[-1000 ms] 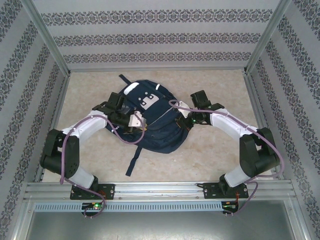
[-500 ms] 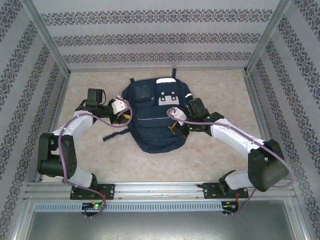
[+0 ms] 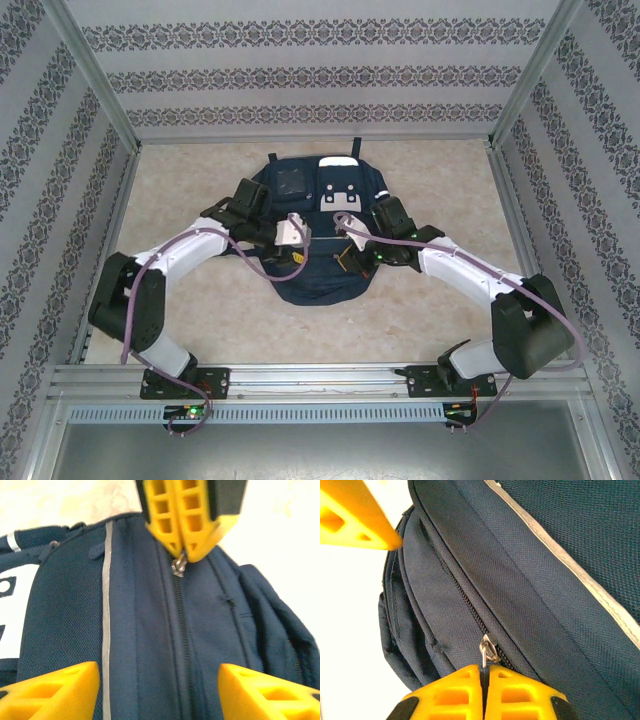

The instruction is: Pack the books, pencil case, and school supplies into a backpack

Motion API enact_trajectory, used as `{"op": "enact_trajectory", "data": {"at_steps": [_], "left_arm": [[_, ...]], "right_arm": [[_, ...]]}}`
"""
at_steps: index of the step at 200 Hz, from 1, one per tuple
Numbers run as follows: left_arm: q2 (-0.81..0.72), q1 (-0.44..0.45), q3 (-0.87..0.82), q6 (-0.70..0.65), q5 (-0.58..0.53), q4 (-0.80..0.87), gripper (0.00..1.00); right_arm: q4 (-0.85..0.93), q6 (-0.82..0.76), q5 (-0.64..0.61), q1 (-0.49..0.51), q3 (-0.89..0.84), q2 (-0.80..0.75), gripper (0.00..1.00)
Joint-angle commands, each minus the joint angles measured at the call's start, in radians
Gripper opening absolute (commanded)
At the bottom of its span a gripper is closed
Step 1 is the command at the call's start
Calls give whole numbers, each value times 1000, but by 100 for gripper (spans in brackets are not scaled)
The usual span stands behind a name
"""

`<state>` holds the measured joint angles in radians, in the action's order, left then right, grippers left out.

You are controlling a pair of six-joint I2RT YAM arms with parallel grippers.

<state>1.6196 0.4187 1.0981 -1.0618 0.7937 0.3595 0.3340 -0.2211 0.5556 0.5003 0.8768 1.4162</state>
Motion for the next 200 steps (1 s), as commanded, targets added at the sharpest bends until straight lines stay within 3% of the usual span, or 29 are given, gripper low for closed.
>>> {"op": "enact_trajectory", "data": {"at_steps": [1, 21, 31, 41, 51, 88, 113, 151, 181, 200], "left_arm": [[54, 44, 46, 38, -91, 34, 61], [116, 50, 107, -37, -51, 144, 41], [145, 50, 148, -77, -44, 230, 26], [167, 51, 181, -117, -49, 309, 19], [175, 50, 197, -140, -62, 353, 0], [117, 18, 186, -205, -59, 402, 0], [97, -2, 187, -274, -7, 458, 0], [75, -68, 142, -365, 62, 496, 0], [38, -113, 101, -412, 11, 493, 0], [37, -190, 105, -365, -171, 423, 0]], "right_arm": [[-68, 42, 71, 12, -14, -34, 0], [-65, 39, 61, 5, -25, -48, 0], [-52, 29, 56, -8, -27, -51, 0], [-34, 12, 46, -23, -30, -56, 0], [-14, -12, 33, -42, -32, -62, 0], [116, -146, -116, -88, -15, -46, 0], [68, -117, -105, -182, -21, -16, 0], [68, -140, -206, -270, 0, 52, 0], [37, -187, -92, -280, 16, 67, 0], [30, -208, 23, -259, 9, 38, 0]]}}
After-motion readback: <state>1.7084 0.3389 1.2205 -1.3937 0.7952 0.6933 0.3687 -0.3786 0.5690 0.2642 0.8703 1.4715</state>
